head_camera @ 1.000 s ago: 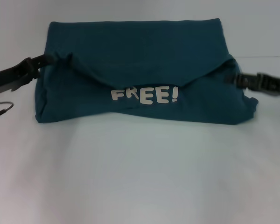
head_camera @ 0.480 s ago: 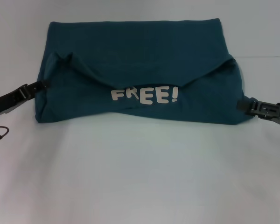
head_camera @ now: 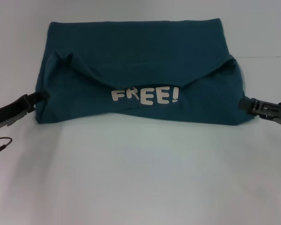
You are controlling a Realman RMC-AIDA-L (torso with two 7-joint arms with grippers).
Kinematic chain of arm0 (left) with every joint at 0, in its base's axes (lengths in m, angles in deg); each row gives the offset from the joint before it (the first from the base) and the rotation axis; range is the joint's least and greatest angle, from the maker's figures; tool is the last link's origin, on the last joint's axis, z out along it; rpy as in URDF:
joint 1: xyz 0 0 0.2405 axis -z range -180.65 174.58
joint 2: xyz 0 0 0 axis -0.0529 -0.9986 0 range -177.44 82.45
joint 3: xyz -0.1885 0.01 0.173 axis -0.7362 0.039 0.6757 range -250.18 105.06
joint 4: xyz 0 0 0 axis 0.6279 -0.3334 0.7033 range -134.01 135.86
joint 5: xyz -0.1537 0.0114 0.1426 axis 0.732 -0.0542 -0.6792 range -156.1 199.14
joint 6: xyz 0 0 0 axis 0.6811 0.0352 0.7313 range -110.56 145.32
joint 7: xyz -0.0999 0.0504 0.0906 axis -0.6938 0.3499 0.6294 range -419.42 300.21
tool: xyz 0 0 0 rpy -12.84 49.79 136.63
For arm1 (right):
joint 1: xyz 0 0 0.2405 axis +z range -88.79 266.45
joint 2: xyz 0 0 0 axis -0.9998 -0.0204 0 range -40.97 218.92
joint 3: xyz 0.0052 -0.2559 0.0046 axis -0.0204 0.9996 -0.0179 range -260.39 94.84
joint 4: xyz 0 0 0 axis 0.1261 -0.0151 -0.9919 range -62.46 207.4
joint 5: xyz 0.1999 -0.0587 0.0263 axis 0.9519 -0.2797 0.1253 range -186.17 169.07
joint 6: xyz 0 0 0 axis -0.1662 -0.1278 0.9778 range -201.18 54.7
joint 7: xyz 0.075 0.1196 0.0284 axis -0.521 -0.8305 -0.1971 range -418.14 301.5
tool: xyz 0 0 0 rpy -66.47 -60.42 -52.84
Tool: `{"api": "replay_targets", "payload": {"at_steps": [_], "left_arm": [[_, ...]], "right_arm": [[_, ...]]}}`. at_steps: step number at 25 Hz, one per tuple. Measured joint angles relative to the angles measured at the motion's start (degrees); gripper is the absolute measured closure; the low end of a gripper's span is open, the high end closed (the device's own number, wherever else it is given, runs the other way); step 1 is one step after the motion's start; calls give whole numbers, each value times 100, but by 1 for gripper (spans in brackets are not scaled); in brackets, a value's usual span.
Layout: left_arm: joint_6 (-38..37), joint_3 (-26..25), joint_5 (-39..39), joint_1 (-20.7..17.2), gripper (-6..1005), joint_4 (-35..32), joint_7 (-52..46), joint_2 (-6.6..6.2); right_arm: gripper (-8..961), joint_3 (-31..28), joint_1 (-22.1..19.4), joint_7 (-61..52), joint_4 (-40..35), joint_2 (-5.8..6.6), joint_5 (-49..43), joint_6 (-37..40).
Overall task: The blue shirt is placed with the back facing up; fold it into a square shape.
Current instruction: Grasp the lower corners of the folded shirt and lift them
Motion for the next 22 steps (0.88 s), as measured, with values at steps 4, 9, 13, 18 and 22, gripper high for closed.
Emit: {"api": "replay_targets", "payload": {"at_steps": [4,9,13,18,22], "left_arm": [[-5,4,-3,-22,265,61,592,26],[56,47,-5,20,265,200,951,31],[240,151,-5,74,266,266,1024,31],[532,445,-5,118,265,302,1029,52],[681,663,-5,156,264,302,1031,77]], "right_arm": [[177,-1,-33,5,5,0,2,2],[177,-1,-52,15,68,0,-5,-2],[177,-1,-58,18,76,0,-19,-12],[177,-1,-80,19,91,0,-24,-38],[178,-1,-110,19,119,2,-26,-47]]}}
